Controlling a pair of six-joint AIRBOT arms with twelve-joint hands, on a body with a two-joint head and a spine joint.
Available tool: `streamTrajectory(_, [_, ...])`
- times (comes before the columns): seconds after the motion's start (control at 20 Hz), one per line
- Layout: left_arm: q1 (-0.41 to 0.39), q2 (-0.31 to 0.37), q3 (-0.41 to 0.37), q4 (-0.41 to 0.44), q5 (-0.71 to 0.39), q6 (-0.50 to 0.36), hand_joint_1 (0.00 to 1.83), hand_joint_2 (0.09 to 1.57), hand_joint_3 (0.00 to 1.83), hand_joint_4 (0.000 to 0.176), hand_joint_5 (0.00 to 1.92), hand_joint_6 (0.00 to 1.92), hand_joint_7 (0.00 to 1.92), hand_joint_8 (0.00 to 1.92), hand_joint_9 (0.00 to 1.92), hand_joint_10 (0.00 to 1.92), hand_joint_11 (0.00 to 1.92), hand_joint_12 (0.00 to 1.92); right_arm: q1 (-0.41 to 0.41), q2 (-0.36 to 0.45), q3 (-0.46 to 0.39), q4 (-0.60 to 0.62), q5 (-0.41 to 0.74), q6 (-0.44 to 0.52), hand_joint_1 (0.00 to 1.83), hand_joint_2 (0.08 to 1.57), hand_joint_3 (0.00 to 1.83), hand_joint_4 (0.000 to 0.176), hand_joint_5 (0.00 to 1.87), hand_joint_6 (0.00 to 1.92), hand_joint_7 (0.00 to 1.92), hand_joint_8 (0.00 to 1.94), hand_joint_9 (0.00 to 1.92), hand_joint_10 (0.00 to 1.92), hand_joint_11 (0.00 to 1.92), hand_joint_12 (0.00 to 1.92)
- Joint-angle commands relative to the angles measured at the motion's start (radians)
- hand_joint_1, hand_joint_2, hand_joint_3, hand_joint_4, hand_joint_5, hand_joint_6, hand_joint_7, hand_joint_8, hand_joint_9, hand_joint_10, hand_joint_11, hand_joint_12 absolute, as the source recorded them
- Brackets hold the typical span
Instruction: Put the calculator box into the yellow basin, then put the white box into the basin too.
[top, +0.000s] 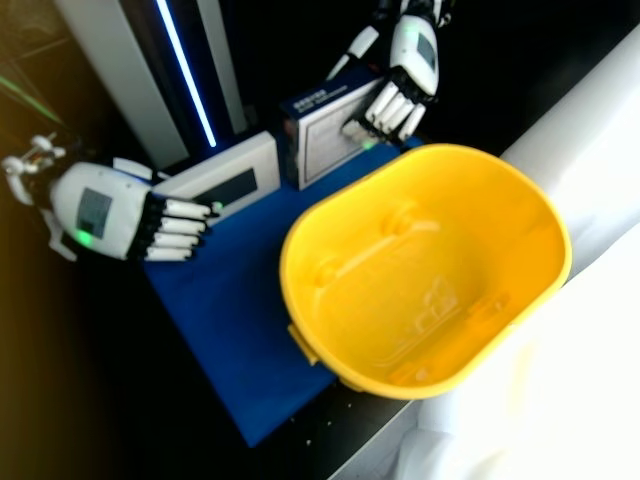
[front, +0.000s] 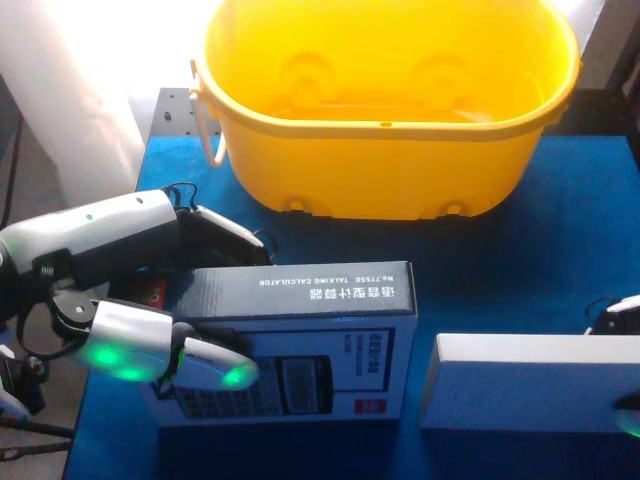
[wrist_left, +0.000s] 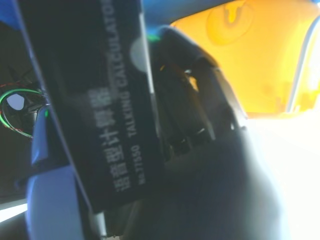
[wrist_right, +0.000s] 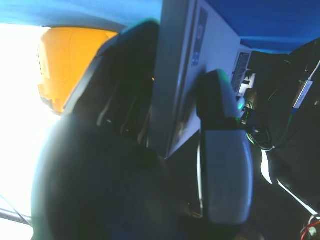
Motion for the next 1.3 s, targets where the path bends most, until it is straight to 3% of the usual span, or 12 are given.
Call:
streamTrajectory(0.0, [0.001, -0.008, 0.007, 0.004, -0.028, 0.007, 1.36, 1.17, 0.00, 0.000, 0.86, 1.09, 0.86, 1.25, 0.79, 1.37, 0.59, 1.57, 0.009, 0.001, 0.002, -0.006, -0.101, 0.004, 1.36, 1.16, 0.00, 0.000, 0.87, 1.07, 0.85, 1.18, 0.85, 1.37, 0.77, 1.55])
streamTrajectory(0.15, [0.003, -0.006, 0.008, 0.011, -0.041, 0.005, 1.36, 1.16, 0.00, 0.000, 0.84, 1.14, 0.87, 1.14, 0.83, 1.36, 0.65, 1.50, 0.019, 0.001, 0.002, -0.007, -0.101, 0.004, 1.37, 1.13, 0.00, 0.000, 0.92, 1.03, 0.91, 1.09, 0.88, 1.28, 0.75, 1.44])
streamTrajectory(0.2, [0.003, -0.006, 0.008, 0.011, -0.041, 0.005, 1.36, 1.16, 0.00, 0.000, 0.85, 1.13, 0.86, 1.15, 0.82, 1.37, 0.65, 1.50, 0.019, 0.001, 0.002, -0.007, -0.101, 0.004, 1.24, 1.14, 0.00, 0.000, 0.93, 1.04, 0.93, 1.12, 0.89, 1.10, 0.76, 1.43])
streamTrajectory(0.25, [0.024, 0.013, 0.006, -0.055, -0.208, 0.004, 1.35, 1.17, 0.00, 0.000, 0.83, 1.16, 0.84, 1.18, 0.81, 1.41, 0.64, 1.52, 0.024, 0.004, 0.001, -0.007, -0.189, 0.038, 1.21, 1.14, 0.00, 0.008, 0.93, 1.04, 0.93, 1.14, 0.89, 1.04, 0.73, 1.45])
streamTrajectory(0.4, [0.037, 0.039, -0.020, -0.110, -0.365, 0.017, 1.36, 1.18, 0.00, 0.000, 0.78, 1.16, 0.83, 1.21, 0.82, 1.41, 0.68, 1.55, 0.024, 0.009, -0.004, -0.007, -0.264, 0.051, 1.21, 1.14, 0.00, 0.008, 0.93, 1.03, 0.93, 1.16, 0.92, 1.04, 0.79, 1.45])
streamTrajectory(0.65, [0.037, 0.046, -0.028, -0.132, -0.416, 0.046, 1.36, 1.16, 0.00, 0.000, 0.80, 1.17, 0.91, 1.12, 0.81, 1.36, 0.70, 1.50, 0.024, 0.015, -0.009, -0.006, -0.295, 0.051, 1.19, 1.16, 0.00, 0.029, 0.89, 1.13, 0.90, 1.16, 0.86, 0.99, 0.69, 1.45])
streamTrajectory(0.75, [0.035, 0.054, -0.033, -0.145, -0.464, 0.065, 1.36, 1.17, 0.00, 0.000, 0.79, 1.18, 0.91, 1.11, 0.79, 1.43, 0.67, 1.58, 0.028, 0.019, -0.010, -0.005, -0.304, 0.051, 1.33, 1.15, 0.00, 0.000, 0.88, 1.09, 0.91, 1.14, 0.85, 1.25, 0.72, 1.47])
streamTrajectory(0.8, [0.031, 0.061, -0.039, -0.155, -0.505, 0.083, 1.36, 1.17, 0.00, 0.000, 0.79, 1.20, 0.91, 1.09, 0.79, 1.43, 0.67, 1.59, 0.035, 0.020, -0.009, -0.005, -0.306, 0.050, 1.36, 1.15, 0.00, 0.000, 0.88, 1.08, 0.90, 1.15, 0.84, 1.30, 0.72, 1.49])
streamTrajectory(0.9, [0.022, 0.071, -0.046, -0.170, -0.562, 0.114, 1.36, 1.17, 0.00, 0.000, 0.82, 1.15, 0.91, 1.09, 0.79, 1.42, 0.66, 1.60, 0.048, 0.020, -0.009, -0.005, -0.309, 0.050, 1.22, 1.14, 0.00, 0.000, 0.91, 1.06, 0.95, 1.13, 0.88, 1.05, 0.73, 1.48])
streamTrajectory(0.95, [-0.073, 0.057, -0.023, -0.182, -0.702, 0.170, 1.36, 1.17, 0.00, 0.000, 0.80, 1.19, 0.91, 1.08, 0.79, 1.42, 0.66, 1.60, 0.057, 0.012, -0.002, 0.018, -0.311, 0.050, 1.21, 1.14, 0.00, 0.000, 0.90, 1.06, 0.96, 1.14, 0.90, 1.06, 0.76, 1.50])
streamTrajectory(1.15, [-0.156, 0.034, 0.016, -0.175, -0.738, 0.183, 1.36, 1.17, 0.00, 0.000, 0.80, 1.19, 0.91, 1.08, 0.79, 1.42, 0.66, 1.60, 0.057, 0.002, 0.009, 0.024, -0.309, 0.050, 1.22, 1.13, 0.00, 0.000, 0.94, 0.99, 0.98, 1.12, 0.92, 1.08, 0.76, 1.52])
streamTrajectory(1.25, [-0.210, 0.012, 0.046, -0.167, -0.720, 0.183, 1.36, 1.17, 0.00, 0.000, 0.82, 1.15, 0.90, 1.10, 0.79, 1.42, 0.66, 1.60, 0.057, -0.005, 0.017, 0.026, -0.298, 0.050, 1.36, 1.13, 0.00, 0.000, 0.91, 1.08, 0.95, 1.04, 0.87, 1.26, 0.71, 1.52])
